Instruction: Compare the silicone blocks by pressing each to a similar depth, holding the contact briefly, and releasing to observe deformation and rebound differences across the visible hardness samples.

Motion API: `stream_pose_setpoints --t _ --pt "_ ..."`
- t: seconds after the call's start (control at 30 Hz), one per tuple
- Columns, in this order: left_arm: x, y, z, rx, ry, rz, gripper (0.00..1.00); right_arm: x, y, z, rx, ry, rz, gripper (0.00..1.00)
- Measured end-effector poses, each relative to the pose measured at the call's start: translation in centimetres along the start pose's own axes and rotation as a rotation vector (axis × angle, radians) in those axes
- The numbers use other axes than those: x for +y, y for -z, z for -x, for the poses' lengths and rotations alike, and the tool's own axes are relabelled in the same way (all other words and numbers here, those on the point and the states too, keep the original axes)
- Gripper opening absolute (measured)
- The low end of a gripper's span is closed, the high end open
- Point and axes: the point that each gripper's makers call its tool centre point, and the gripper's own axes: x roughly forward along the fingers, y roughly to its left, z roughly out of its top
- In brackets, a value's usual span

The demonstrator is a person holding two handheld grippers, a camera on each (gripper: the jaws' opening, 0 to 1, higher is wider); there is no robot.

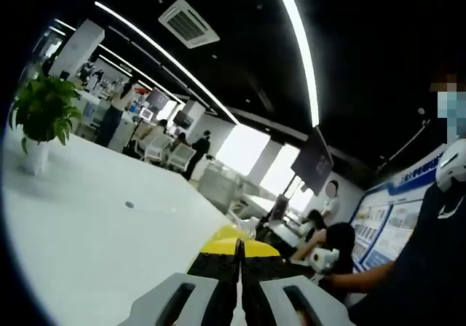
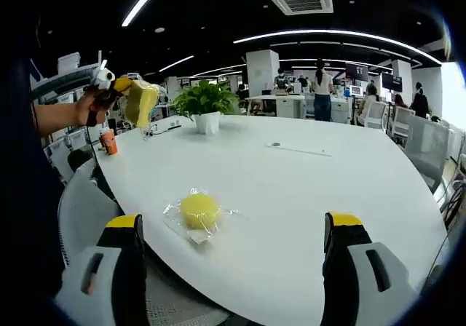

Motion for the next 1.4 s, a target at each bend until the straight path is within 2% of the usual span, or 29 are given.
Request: stream_pose_setpoints --t 0.13,0.2,0.47,0.67,0.77,1.07,1.17,1.4 --pt "0.4 0.3 0.0 -0.001 -0.001 0.021 0.00 0.1 -0.2 -0.4 -0.001 -0.003 0.002 0.96" --pt "0.9 0.7 0.1 0.000 -0.008 0.054 0.00 0.1 -0.2 -0.6 -0.001 -0.003 0.003 0.96" --pt "2.5 2.3 0.6 0.000 -0.035 0.102 0.00 0.4 0.2 -1.2 0.016 -0.007 0.010 0.96" --pt "3.4 3.8 0.5 0.003 -0.063 0.132 0.00 0.4 0.5 -1.6 0.024 -0.007 0.005 0.96" --pt "3.8 4.8 0.5 0.007 -0.078 0.141 0.00 0.6 0.9 -1.9 0.053 -0.004 0.046 0.96" --pt "5.0 6.0 0.6 0.019 -0.099 0.179 0.00 0.6 0.8 -1.9 0.046 -0.004 0.026 0.96" --pt "6.0 6.9 0.6 0.035 -0.129 0.195 0.00 0.6 0.9 -1.9 0.049 -0.003 0.026 0.96" --pt "6.7 8.3 0.5 0.046 -0.134 0.233 0.00 0.5 1.1 -1.6 0.051 0.003 0.024 0.96"
